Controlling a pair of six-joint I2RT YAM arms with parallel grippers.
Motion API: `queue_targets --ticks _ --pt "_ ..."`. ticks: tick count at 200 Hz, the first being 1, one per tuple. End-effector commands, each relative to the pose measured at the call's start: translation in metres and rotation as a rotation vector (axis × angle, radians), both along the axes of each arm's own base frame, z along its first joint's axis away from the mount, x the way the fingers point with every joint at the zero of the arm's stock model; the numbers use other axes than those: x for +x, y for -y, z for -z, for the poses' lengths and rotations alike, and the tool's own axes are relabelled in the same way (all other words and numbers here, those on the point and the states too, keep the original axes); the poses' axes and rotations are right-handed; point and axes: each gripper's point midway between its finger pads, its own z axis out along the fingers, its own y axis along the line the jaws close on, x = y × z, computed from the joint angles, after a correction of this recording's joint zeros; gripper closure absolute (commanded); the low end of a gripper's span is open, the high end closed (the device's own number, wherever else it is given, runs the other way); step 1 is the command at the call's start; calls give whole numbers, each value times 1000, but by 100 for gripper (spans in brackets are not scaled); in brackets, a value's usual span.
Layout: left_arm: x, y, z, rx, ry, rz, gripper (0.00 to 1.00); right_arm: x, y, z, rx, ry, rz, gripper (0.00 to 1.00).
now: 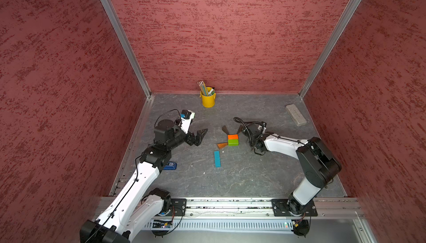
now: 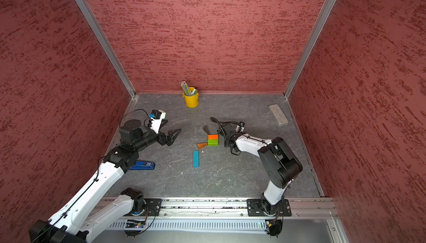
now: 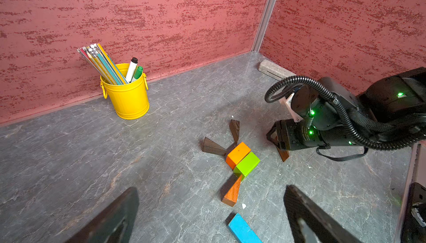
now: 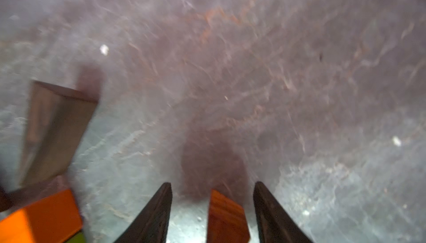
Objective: Assemble a small pinwheel with building blocks
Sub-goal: Place the building block at the center of the board, then pick up the building block from the center of the board.
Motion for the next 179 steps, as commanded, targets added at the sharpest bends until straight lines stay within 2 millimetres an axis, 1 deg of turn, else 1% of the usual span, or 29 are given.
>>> queue_targets --ticks 1,17,19,22,23,25,39,52,57,60,64,69,72,75,76,84,87,103,113,121,128,136,144,151,156,163,179 --pt "-2 -3 -6 -2 27 -7 0 20 6 -35 -24 99 -21 35" --pt "-4 -5 -11 -4 39 -14 0 26 7 -53 -25 142 -74 33" --pt "-5 -6 -12 -4 40 -16 0 27 6 -56 -28 150 -89 29" --pt "-6 -6 -13 -4 42 -19 0 29 6 -61 -38 163 -113 8" --pt "-6 -7 -14 -4 43 -20 0 29 5 -63 -42 167 -120 4" --pt "-6 -7 -15 -5 46 -21 0 30 5 -65 -53 173 -138 2" --pt "-11 -10 -18 3 59 -31 0 35 7 -88 -171 212 -297 1" --pt "-13 -15 -19 16 71 -53 0 42 14 -113 -318 265 -438 1" --pt "-13 -17 -20 21 80 -58 0 46 17 -119 -384 280 -496 1" --pt "-14 -18 -19 24 84 -60 0 47 19 -132 -415 314 -517 1" --pt "-15 -18 -19 28 88 -61 0 49 23 -140 -464 339 -550 1" --pt "-16 -19 -19 32 94 -62 0 52 24 -147 -522 362 -628 1" --pt "-16 -19 -18 34 98 -62 0 52 21 -149 -547 379 -699 1" --pt "-16 -19 -17 35 98 -62 0 50 15 -149 -589 399 -809 1" --pt "-17 -19 -17 35 99 -62 0 50 15 -149 -589 399 -809 1" --pt "-18 -18 -15 36 102 -49 0 45 10 -147 -684 443 -995 2" --pt "-19 -17 -14 35 104 -42 0 42 12 -145 -714 455 -1058 2" --pt "-23 -10 -9 25 100 4 0 25 13 -141 -756 548 -1379 5" --pt "-25 -7 -8 15 102 30 0 8 13 -130 -811 563 -1617 8" --pt "-25 -5 -8 9 104 45 0 6 17 -119 -879 513 -1738 11" --pt "-26 -4 -8 8 105 56 0 8 24 -104 -891 415 -1817 17" --pt "-26 -4 -9 10 108 59 0 7 26 -94 -876 343 -1891 24" --pt "-26 -6 -9 13 109 58 0 9 23 -95 -855 352 -1913 30" --pt "-25 -7 -9 11 109 56 0 9 18 -102 -809 376 -1922 36" --pt "-25 -8 -8 8 109 53 0 7 16 -93 -757 345 -1959 41" --pt "-25 -10 -8 2 110 46 0 5 17 -87 -747 313 -2000 49" --pt "-24 -13 -5 -2 105 31 0 1 21 -79 -756 258 -2030 50"
